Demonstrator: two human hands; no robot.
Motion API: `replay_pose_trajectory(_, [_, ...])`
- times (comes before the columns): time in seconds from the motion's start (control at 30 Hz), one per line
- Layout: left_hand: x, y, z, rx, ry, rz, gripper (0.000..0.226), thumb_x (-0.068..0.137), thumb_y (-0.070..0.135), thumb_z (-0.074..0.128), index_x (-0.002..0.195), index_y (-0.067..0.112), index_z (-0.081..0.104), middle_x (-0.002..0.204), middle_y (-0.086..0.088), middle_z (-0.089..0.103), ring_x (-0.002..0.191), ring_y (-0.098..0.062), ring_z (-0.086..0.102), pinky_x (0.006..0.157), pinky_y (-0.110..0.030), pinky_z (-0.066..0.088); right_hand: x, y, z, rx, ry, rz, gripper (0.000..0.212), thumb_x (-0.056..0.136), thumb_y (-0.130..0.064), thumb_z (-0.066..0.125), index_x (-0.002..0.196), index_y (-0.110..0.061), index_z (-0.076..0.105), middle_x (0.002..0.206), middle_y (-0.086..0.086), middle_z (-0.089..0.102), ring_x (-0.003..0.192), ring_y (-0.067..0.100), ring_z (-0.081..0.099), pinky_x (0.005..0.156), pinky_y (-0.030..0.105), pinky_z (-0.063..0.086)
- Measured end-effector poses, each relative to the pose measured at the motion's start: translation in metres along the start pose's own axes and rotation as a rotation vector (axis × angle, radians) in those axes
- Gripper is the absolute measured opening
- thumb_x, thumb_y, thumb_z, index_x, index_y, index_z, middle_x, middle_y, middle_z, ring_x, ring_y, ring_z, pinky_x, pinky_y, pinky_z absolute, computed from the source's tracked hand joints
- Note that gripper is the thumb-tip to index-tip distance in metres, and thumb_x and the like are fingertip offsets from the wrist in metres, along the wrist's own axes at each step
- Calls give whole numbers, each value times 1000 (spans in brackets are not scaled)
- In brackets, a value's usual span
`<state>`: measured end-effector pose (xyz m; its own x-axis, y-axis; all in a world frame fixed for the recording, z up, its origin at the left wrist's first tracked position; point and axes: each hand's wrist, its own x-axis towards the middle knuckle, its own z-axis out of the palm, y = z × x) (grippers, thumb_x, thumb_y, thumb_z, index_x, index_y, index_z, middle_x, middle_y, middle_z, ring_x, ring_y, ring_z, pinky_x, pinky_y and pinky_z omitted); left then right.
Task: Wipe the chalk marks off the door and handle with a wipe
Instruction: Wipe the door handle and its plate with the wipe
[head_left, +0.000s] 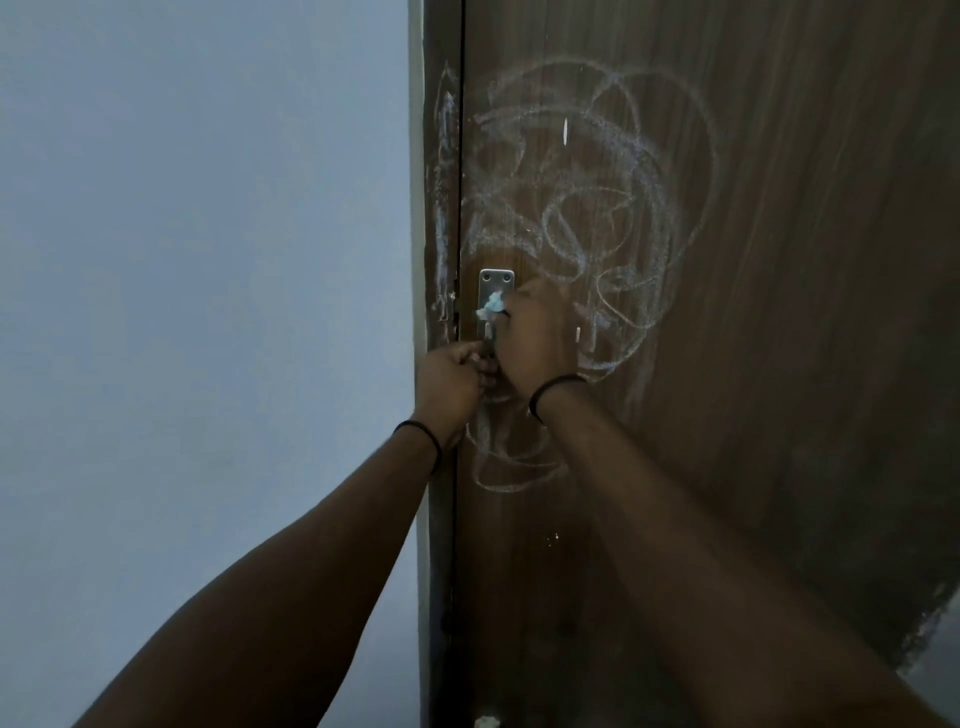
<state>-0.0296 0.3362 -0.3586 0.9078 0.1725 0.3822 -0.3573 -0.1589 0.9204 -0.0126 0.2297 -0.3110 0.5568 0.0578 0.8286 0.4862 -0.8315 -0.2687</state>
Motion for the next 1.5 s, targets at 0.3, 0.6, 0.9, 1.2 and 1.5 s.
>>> replay_pose_trajectory(0.3, [0,2,-16,43,92,66,38,88,3,47,105,23,74,93,-7,75,88,-29,70,85,-47,58,-10,-1,-8,-58,-155,-368,17,80,-5,64,90,-13,75,91,8,71,87,25,62,74,36,51])
replay_pose_trajectory(0.6, [5,20,-7,94,276,213,32,100,24,53,127,13,64,115,-5,72,104,-13,66,92,-15,50,11,-3,-7,105,-188,-45,23,91,-5,54,99,-13,74,97,8,72,86,21,64,70,26,47])
replay_pose_trajectory(0.9, [25,33,7,193,289,313,13,87,29,70,94,22,79,78,18,69,69,7,63,67,-17,55,22,16,-23,315,-131,147,15,75,-12,75,72,-21,64,70,-6,66,66,6,61,60,25,52])
replay_pose_trajectory(1.2, [32,29,4,384,354,254,16,88,19,70,101,12,77,97,-3,76,73,-2,57,54,0,33,45,26,-28,363,-252,203,12,87,-15,65,83,-19,76,82,-5,73,77,9,66,75,33,57])
replay_pose_trajectory(1.5, [1,-5,36,376,461,227,16,92,9,58,98,0,69,103,-15,68,92,-25,63,78,-31,49,32,33,-32,385,-211,160,18,90,-18,62,77,-28,69,69,-15,66,72,5,66,72,29,57])
